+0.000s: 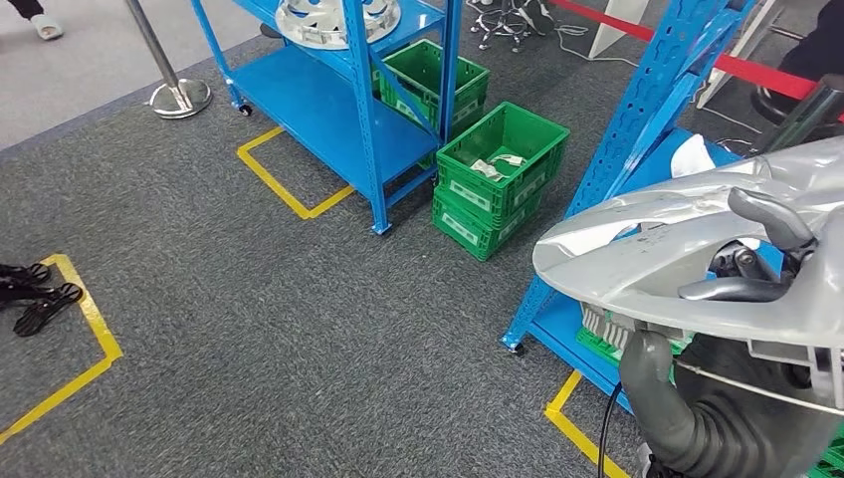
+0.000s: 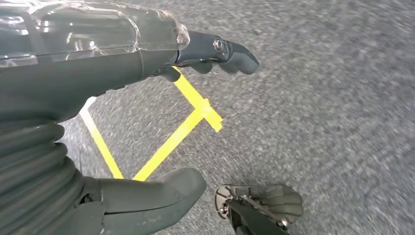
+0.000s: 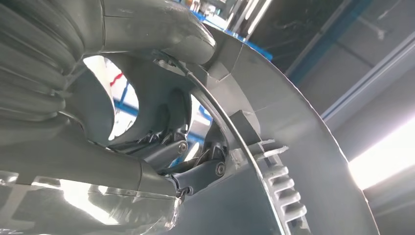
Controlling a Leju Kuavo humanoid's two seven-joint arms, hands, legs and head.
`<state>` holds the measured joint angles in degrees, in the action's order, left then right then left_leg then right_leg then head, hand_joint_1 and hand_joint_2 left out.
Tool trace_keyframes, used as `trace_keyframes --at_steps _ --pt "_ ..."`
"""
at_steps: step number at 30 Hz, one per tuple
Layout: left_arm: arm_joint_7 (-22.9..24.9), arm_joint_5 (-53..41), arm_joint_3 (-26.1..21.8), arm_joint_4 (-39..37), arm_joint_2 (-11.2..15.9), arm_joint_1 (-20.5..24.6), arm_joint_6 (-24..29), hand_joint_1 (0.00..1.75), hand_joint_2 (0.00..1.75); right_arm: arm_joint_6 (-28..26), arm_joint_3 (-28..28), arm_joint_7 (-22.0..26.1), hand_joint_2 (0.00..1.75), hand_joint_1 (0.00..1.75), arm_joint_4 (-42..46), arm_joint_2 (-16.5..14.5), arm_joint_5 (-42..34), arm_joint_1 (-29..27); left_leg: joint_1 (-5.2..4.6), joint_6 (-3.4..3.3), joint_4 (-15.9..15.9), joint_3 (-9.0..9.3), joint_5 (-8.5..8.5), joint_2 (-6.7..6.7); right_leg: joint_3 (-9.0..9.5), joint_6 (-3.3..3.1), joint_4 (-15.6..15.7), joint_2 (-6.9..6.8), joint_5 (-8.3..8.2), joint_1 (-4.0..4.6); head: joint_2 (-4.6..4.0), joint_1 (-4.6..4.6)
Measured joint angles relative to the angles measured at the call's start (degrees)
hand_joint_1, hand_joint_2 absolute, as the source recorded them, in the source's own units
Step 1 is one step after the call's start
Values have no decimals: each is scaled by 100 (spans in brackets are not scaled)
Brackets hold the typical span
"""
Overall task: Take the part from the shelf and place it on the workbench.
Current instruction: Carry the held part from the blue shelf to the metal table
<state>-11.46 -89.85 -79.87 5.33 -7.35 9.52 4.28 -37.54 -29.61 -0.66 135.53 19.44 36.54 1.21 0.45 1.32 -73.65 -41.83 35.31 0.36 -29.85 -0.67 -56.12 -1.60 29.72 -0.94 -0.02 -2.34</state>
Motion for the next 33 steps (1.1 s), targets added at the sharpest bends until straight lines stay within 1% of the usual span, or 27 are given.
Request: trace_keyframes --at_steps 1,2,3,4,5,6,7,9,10,11,13,14,15,16,17,18,20,21,22,24,26,28,29,30,31,32,33 --pt "1 0 -1 0 2 -4 0 0 175 1 -2 0 175 175 0 -1 -1 -1 21 19 -16 -9 -65 -3 9 11 -1 -69 11 -4 0 17" --pt "1 0 -1 0 5 -6 -1 0 175 1 -3 0 175 175 0 -1 -2 -1 35 30 190 100 -224 21 25 30 -5 -133 25 -9 0 32" --pt "1 0 -1 0 8 -6 -1 0 175 1 -3 0 175 175 0 -1 -2 0 42 32 563 304 -428 118 49 57 -10 -192 45 -12 0 48" --pt "1 0 -1 0 10 -1 -1 0 175 1 -2 0 175 175 0 -1 -2 -2 22 32 956 521 -575 279 72 91 -20 -249 72 -2 0 68" --pt "0 0 -1 0 11 7 -1 0 175 0 -2 0 175 175 0 0 -1 -1 4 3 1257 680 -666 408 90 126 -32 -299 99 12 0 84" --pt "0 0 -1 0 12 14 0 0 175 -1 -1 0 175 175 0 1 -1 0 -17 -33 1432 768 -694 497 107 160 -39 -349 120 26 0 90" --pt "0 0 0 0 11 18 0 0 175 1 -1 0 175 175 0 2 0 1 -41 -73 1480 778 -674 497 121 189 -37 -407 135 37 0 91" --pt "0 0 0 0 8 15 0 0 175 6 -1 0 175 175 0 3 -1 8 -37 -164 1496 758 -697 334 152 243 -32 -492 173 22 0 76" --pt "0 0 0 0 5 14 0 0 175 8 0 0 175 175 0 4 -2 9 -31 -200 1506 754 -712 253 145 268 -90 -427 244 7 0 67" --pt "-1 0 0 0 2 16 0 0 175 8 1 0 175 175 0 4 -2 8 -21 -237 1515 754 -729 174 88 286 -252 -300 372 -5 0 46" --pt "-1 0 0 0 -2 24 0 0 175 8 1 0 175 175 0 5 -3 2 -28 -291 1518 750 -747 10 -213 294 -957 14 767 -11 0 -32" --pt "-1 0 0 0 -3 24 0 0 175 8 1 -1 175 175 0 6 -4 -1 -42 -308 1517 748 -753 -76 -408 286 -1367 91 937 -6 0 -75" --pt "-1 0 0 0 -3 20 0 0 175 8 0 -1 175 175 0 6 -5 -3 -61 -319 1516 749 -757 -165 -561 271 -1666 127 1016 1 0 -111" --pt "0 0 0 0 -4 14 0 0 175 8 -1 -2 175 175 0 6 -6 -3 -81 -325 1516 754 -761 -252 -627 245 -1758 143 972 9 0 -139" --pt "1 0 0 0 -4 8 0 0 175 8 -1 -2 175 175 0 6 -6 -3 -97 -330 1515 763 -764 -335 -592 209 -1622 162 815 21 0 -160" --pt "0 0 0 0 -4 5 0 0 175 8 -1 -2 175 175 0 6 -6 -1 -111 -332 1515 777 -766 -417 -465 161 -1288 210 574 40 0 -176" --pt "-1 0 0 1 -16 8 0 0 175 7 0 -2 175 175 0 6 -6 3 -126 -328 1510 785 -770 -556 -163 58 -522 424 187 73 0 -187" --pt "-2 0 0 1 -24 10 0 0 175 7 1 -3 175 175 0 6 -6 5 -125 -314 1507 772 -778 -609 -63 24 -272 515 96 86 0 -184" --pt "-1 0 0 2 -30 9 0 0 175 7 1 -3 175 175 0 6 -5 7 -117 -292 1507 750 -791 -658 -23 2 -162 564 82 95 0 -182" --pt "0 0 -1 1 -32 -5 0 0 175 8 0 -4 175 175 0 6 -4 18 -102 -238 1510 709 -815 -714 2 -22 -93 484 55 94 0 -183" --pt "0 0 -2 0 -31 -14 0 0 175 9 -2 -5 175 175 0 4 -4 36 -118 -185 1353 620 -688 -418 41 -54 2 354 -4 77 0 -148" --pt "-3 0 -1 0 -31 -1 0 0 175 10 -1 -7 175 175 0 1 -3 47 -97 -115 796 356 -343 -66 66 -68 56 208 -32 72 0 -75" --pt "-5 0 -1 0 -33 5 0 0 175 10 -2 -7 175 175 0 0 -3 47 -60 -75 428 180 -165 -28 66 -71 57 133 -29 72 0 -44" --pt "-7 0 0 0 -34 6 0 0 175 11 -3 -7 175 175 0 -1 -4 46 -25 -38 134 42 -61 -24 65 -67 54 55 -23 69 0 -25" --pt "-8 0 0 0 -34 2 0 0 175 12 -7 -7 175 175 0 -2 -4 47 9 -5 3 -16 -55 -22 65 -58 49 -20 -13 62 0 -10" --pt "-8 0 0 0 -32 -2 0 0 175 13 -10 -7 175 175 0 -3 -4 47 36 26 90 39 -154 -2 69 -41 40 -92 1 52 0 4" --pt "-8 0 0 0 -30 -4 0 0 175 13 -11 -7 175 175 0 -3 -2 47 56 51 381 205 -328 57 77 -14 25 -159 19 40 0 16"
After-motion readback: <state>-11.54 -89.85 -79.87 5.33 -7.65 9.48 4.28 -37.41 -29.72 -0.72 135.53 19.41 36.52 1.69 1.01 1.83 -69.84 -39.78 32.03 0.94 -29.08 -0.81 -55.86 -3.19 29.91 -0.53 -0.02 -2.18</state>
